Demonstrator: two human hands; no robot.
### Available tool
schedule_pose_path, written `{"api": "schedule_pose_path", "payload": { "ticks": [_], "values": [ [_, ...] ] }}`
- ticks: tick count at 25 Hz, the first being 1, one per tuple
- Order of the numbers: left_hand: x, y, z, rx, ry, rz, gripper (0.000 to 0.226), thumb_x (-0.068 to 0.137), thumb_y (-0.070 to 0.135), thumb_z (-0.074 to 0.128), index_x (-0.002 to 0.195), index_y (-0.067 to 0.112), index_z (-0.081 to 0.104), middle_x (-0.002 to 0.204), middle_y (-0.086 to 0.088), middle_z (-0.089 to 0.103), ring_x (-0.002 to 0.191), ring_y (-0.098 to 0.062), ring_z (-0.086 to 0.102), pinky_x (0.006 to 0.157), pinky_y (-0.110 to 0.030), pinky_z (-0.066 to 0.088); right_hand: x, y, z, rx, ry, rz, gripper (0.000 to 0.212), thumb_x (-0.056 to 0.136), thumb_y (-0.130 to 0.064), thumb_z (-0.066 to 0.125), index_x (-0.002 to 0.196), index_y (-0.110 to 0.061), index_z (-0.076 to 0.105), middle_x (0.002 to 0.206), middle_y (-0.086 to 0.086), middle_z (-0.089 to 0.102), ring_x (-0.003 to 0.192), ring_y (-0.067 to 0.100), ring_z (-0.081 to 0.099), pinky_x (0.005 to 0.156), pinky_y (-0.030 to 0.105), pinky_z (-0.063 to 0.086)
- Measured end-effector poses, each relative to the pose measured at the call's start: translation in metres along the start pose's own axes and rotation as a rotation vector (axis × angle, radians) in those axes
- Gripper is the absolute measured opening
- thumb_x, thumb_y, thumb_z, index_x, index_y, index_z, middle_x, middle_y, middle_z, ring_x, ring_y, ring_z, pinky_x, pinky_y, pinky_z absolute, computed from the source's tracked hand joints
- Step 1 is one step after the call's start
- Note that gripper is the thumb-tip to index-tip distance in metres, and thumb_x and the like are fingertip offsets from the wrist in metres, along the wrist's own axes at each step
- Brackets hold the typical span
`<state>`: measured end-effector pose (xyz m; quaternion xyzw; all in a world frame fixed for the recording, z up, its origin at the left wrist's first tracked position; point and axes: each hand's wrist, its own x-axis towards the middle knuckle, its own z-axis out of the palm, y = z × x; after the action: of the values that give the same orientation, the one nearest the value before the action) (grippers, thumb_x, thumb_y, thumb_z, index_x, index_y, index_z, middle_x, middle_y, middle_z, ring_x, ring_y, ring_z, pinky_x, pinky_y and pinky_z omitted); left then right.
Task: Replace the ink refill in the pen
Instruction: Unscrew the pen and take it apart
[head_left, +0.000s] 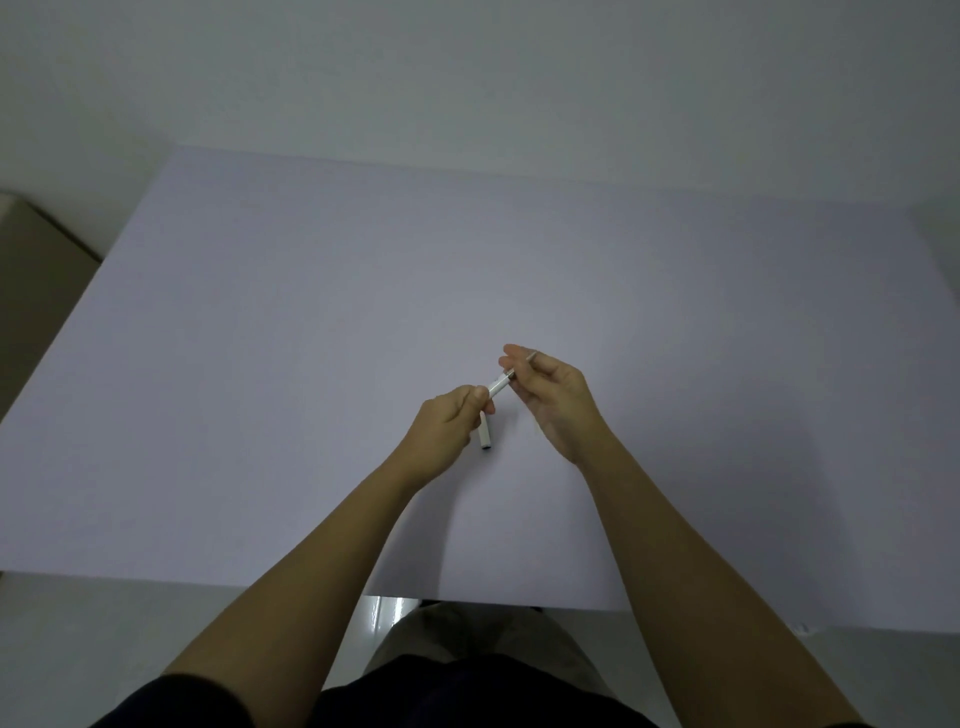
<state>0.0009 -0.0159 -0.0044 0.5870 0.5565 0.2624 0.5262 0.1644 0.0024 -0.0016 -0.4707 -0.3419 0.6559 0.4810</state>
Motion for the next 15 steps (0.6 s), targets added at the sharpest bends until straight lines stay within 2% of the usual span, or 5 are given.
{"api": "schedule_pose_path", "payload": {
  "ticks": [2, 5, 8, 12, 15],
  "values": [
    [-0.0009, -0.0028, 0.0017, 0.131, 0.055, 0.056, 0.034, 0.098, 0.043, 0.031, 0.082, 0.029, 0.058, 0.07, 0.004, 0.051, 0.057, -0.009, 0.042, 0.057, -0.022, 0.038, -0.0027, 0.0019, 0.0007, -0.05, 0.029, 0.033, 0.011, 0.088, -0.022, 0.062, 0.091, -0.026, 0.071, 0.092, -0.011, 0.07, 0.088, 0.002, 0.066, 0.079, 0.015, 0.052],
    [0.0, -0.0045, 0.0044, 0.207, 0.078, 0.109, 0.032, 0.099, 0.038, 0.029, 0.086, 0.026, 0.056, 0.068, 0.002, 0.051, 0.055, -0.009, 0.041, 0.052, -0.017, 0.036, -0.0046, 0.0051, 0.0025, -0.216, 0.136, 0.01, 0.01, 0.085, -0.029, 0.065, 0.08, -0.024, 0.072, 0.071, -0.012, 0.068, 0.072, 0.001, 0.063, 0.07, 0.014, 0.05],
    [0.0006, -0.0052, 0.004, 0.239, 0.086, 0.11, 0.032, 0.099, 0.038, 0.029, 0.087, 0.024, 0.055, 0.066, 0.004, 0.048, 0.054, -0.009, 0.04, 0.051, -0.015, 0.038, -0.0052, 0.0039, 0.0007, -0.15, 0.063, 0.04, 0.012, 0.089, -0.025, 0.06, 0.089, -0.025, 0.072, 0.087, -0.008, 0.068, 0.085, 0.005, 0.062, 0.077, 0.016, 0.05],
    [-0.0014, -0.0046, 0.0039, 0.251, 0.082, 0.145, 0.032, 0.1, 0.034, 0.03, 0.087, 0.021, 0.056, 0.061, 0.008, 0.044, 0.052, -0.008, 0.037, 0.052, -0.008, 0.037, -0.0071, 0.0024, 0.0007, -0.217, 0.17, 0.029, 0.009, 0.084, -0.029, 0.066, 0.084, -0.022, 0.072, 0.076, -0.01, 0.067, 0.071, -0.002, 0.062, 0.077, 0.017, 0.05],
    [-0.0038, -0.0038, 0.0042, 0.271, 0.092, 0.149, 0.032, 0.1, 0.032, 0.031, 0.089, 0.017, 0.057, 0.059, 0.008, 0.043, 0.052, -0.008, 0.037, 0.052, -0.008, 0.036, -0.009, 0.0008, -0.0023, -0.074, 0.097, 0.047, 0.011, 0.09, -0.015, 0.059, 0.096, -0.017, 0.068, 0.087, -0.006, 0.07, 0.084, 0.001, 0.067, 0.083, 0.018, 0.052]
  ]
}}
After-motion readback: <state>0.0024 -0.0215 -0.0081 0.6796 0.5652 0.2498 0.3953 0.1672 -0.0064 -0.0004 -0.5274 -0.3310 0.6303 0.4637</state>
